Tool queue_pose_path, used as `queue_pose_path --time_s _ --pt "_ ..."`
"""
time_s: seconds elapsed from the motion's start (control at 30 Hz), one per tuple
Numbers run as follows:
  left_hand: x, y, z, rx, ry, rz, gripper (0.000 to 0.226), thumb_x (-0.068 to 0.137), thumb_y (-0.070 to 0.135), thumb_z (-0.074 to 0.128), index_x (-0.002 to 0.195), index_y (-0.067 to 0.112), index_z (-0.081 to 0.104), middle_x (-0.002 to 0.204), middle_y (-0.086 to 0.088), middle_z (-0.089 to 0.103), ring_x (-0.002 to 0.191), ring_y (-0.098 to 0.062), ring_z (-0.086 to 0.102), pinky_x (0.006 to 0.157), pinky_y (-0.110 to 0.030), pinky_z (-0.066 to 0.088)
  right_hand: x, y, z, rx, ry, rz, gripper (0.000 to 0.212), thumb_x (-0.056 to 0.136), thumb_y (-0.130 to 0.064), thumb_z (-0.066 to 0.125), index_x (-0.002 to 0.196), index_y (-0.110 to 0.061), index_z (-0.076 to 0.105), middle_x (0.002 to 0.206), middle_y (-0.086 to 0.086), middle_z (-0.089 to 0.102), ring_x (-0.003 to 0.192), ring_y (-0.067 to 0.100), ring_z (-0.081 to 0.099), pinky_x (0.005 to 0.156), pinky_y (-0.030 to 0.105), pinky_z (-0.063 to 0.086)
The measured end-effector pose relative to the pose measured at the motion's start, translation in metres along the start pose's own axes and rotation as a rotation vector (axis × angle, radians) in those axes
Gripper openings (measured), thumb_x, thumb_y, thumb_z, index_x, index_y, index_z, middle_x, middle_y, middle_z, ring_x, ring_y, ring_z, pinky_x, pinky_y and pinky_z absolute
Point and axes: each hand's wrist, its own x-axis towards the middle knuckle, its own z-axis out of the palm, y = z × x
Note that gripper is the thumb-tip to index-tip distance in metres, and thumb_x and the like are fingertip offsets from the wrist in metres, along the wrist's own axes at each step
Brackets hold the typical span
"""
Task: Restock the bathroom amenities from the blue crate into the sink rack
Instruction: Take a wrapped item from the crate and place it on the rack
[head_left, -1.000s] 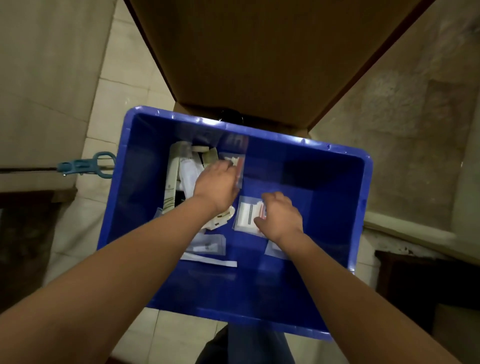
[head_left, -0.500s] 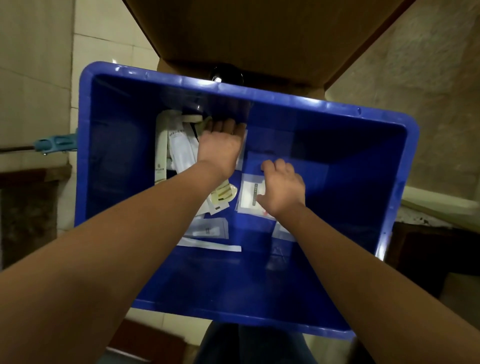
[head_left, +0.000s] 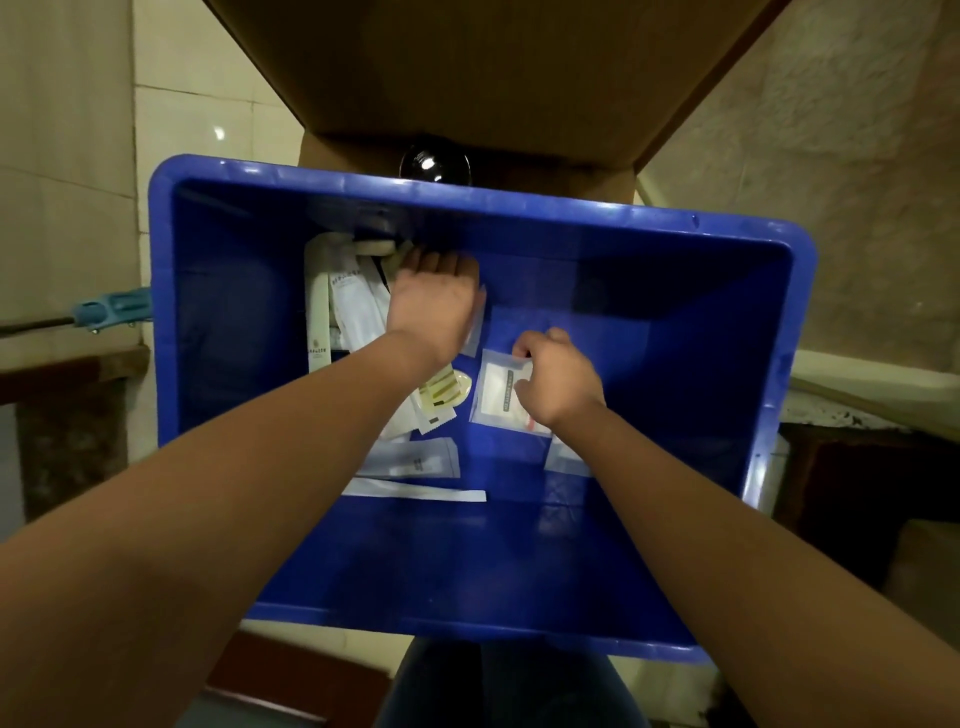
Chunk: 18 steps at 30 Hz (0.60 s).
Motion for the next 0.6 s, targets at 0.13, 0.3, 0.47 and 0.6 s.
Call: queue_pose_path --time_s 0.13,0.3,0.47,0.6 --pt "-0.009 -0.004 -0.014 -0.131 -0.047 0.104 0.016 0.091 0.02 0.052 0.107 0.018 0.055 0.099 -0.007 0.068 0.1 -0.029 0.061 0.114 -0.037 0.022 -0.008 -0.003 -0.012 0.077 -0.031 0.017 0.043 0.086 0.002 0.047 0.117 -0.023 0.062 0.118 0.002 0.062 0.1 0.025 0.06 0.069 0.029 0.046" --pt "-0.025 -0.004 -0.031 -0.308 -0.045 0.121 0.021 0.091 0.021 0.058 0.112 0.023 0.062 0.111 -0.003 0.067 0.098 -0.026 0.06 0.09 -0.035 0.043 -0.031 -0.01 -0.032 0.162 -0.002 0.047 0.047 0.086 0.001 0.043 0.117 -0.028 0.063 0.109 0.003 0.066 0.082 0.028 0.064 0.06 0.027 0.043" --pt "-0.045 0.004 -0.057 -0.448 -0.098 0.081 0.022 0.096 0.024 0.048 0.111 0.031 0.064 0.1 0.004 0.069 0.09 -0.02 0.063 0.072 -0.033 0.05 -0.065 -0.023 -0.053 0.264 0.127 0.063 0.039 0.084 0.001 0.045 0.107 -0.025 0.061 0.104 0.002 0.066 0.08 0.025 0.063 0.066 0.038 0.056" --pt "-0.069 0.01 -0.083 -0.543 -0.181 0.163 0.031 0.098 0.022 0.045 0.126 0.027 0.059 0.108 0.002 0.067 0.095 -0.02 0.062 0.081 -0.039 0.053 -0.1 -0.034 -0.061 0.335 0.263 0.07 0.033 0.084 0.001 0.05 0.105 -0.024 0.05 0.09 0.005 0.063 0.076 0.027 0.062 0.065 0.044 0.056"
